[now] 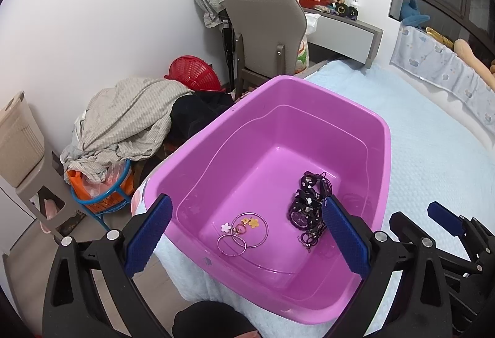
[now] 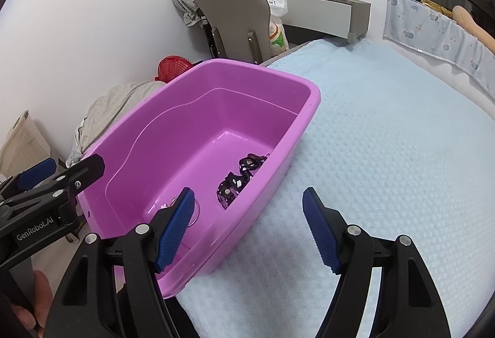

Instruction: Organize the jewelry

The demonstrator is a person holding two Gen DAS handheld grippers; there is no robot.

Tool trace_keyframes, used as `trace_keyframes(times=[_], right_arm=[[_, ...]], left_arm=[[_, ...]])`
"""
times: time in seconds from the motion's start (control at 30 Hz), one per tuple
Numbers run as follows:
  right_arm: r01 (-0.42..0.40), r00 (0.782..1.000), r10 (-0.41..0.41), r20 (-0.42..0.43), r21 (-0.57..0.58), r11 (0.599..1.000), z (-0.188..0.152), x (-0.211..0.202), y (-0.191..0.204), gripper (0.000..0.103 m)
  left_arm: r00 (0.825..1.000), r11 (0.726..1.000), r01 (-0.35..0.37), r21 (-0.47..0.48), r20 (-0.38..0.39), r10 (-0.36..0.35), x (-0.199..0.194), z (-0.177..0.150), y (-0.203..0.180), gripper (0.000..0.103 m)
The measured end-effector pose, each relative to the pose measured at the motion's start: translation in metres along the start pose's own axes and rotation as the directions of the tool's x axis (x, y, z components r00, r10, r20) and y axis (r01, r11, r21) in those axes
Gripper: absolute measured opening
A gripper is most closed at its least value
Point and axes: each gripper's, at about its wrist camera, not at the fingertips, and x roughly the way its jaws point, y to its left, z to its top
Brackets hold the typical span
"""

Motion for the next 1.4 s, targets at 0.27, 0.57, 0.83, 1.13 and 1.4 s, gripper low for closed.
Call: trace_keyframes(times=[0.27, 0.57, 0.83, 1.13, 1.4], right_arm=[[0.002, 1.0, -0.002, 0.006, -0.006, 1.0, 0.0, -0.004, 0.001, 0.069], [-0.001, 1.0, 0.002, 0.014, -0.011, 1.0, 0.002, -0.009, 0.001, 0.069], [-0.003, 1.0, 0.003, 0.025, -0.021, 1.0, 0.008, -0.016, 0.005, 0.069], [-0.008, 0.999, 0.009, 0.038, -0.035, 0.999, 0.017, -0.019, 0.012, 0.069], [-0.01, 0.999, 0.012, 0.035, -0.048, 0.999, 0.02, -0.016, 0.019, 0.069]], left_arm=[[1.0, 1.0, 0.001, 0.0, 0.001, -0.001, -0.001, 0.0, 0.002, 0.096], [1.0, 1.0, 0.001, -0.001, 0.001, -0.001, -0.001, 0.0, 0.002, 0.096], [1.0, 1.0, 0.001, 0.004, 0.015, -0.001, -0.01, 0.008, 0.003, 0.096], [1.0, 1.0, -0.004, -0.004, 0.022, 0.004, -0.01, 0.016, 0.011, 0.096], [1.0, 1.0, -0.005, -0.011, 0.012, 0.005, -0.006, 0.015, 0.013, 0.096]])
